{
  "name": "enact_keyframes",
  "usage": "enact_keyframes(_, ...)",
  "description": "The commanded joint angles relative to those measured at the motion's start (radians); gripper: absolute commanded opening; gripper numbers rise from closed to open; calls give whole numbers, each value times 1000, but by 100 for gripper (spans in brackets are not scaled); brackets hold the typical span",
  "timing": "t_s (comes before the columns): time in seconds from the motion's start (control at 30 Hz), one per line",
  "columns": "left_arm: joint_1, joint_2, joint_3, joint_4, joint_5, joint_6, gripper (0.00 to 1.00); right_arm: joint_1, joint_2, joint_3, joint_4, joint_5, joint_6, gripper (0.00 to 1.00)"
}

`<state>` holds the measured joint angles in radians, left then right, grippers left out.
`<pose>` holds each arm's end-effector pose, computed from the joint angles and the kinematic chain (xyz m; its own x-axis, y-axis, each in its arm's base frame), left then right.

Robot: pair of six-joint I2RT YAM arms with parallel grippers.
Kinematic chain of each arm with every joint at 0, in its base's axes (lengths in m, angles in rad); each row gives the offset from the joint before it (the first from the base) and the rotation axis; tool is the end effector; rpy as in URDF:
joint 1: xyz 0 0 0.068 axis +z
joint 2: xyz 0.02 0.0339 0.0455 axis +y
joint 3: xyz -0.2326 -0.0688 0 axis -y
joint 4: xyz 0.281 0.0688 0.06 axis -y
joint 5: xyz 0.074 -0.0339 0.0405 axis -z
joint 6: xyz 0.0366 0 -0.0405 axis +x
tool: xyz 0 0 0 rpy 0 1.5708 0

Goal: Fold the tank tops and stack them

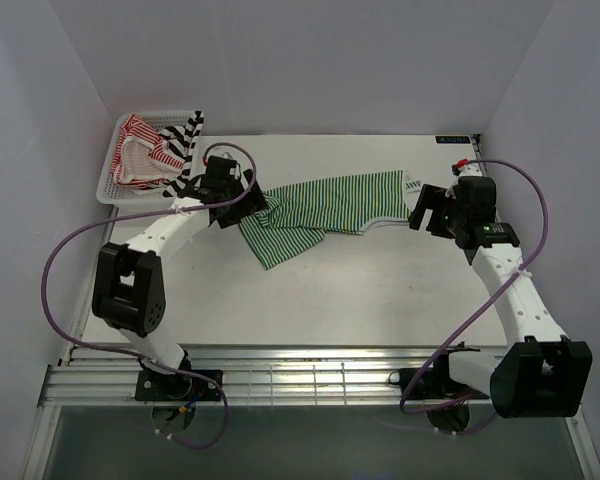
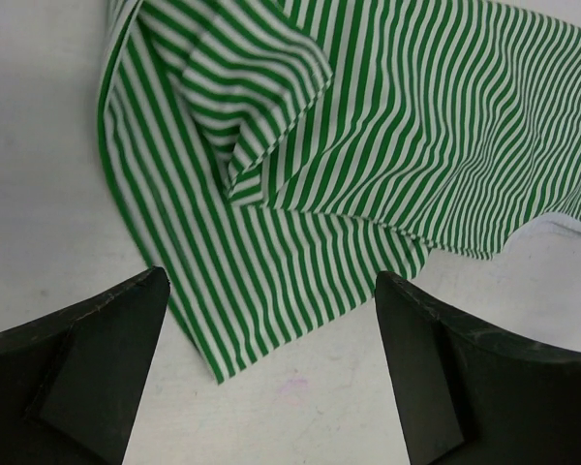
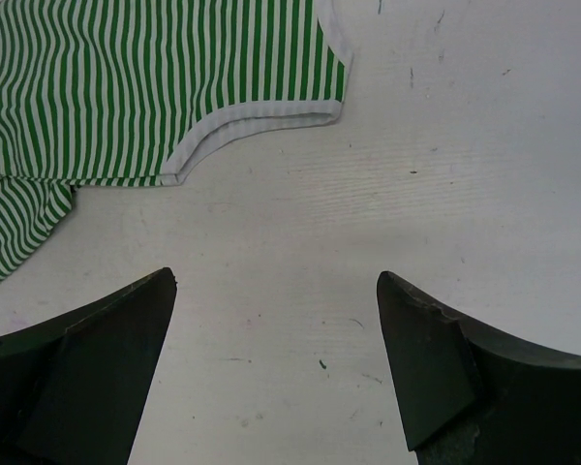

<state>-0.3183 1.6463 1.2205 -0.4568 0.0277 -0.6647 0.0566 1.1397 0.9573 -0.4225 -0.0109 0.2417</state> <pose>0.3686 -0.1225 0.1986 -0.7807 -0.3920 -0.4867 -0.1931 0.8920 -0.4086 0.3005 0.0174 0.2700 -0.5670 0.2076 -0.7972 0.0723 0.9765 0.2029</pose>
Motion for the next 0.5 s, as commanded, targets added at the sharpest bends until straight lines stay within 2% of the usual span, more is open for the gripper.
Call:
enact_keyframes(0.0,-1,101,120,10,56,46,98,2,79,41,74,-8,-22,90)
enact_keyframes(0.17,-19,301,304,-29,106,131,98,2,190,101,97,-8,-24,90)
enact_keyframes(0.27,-24,363,376,-86,31,171,98,2,241,133,105,-11,-24,90)
enact_keyframes(0.37,-24,411,410,-115,-49,191,91,2,273,149,108,-11,-28,90)
enact_keyframes(0.47,-24,443,436,-126,-63,212,87,2,290,153,111,-6,-33,90)
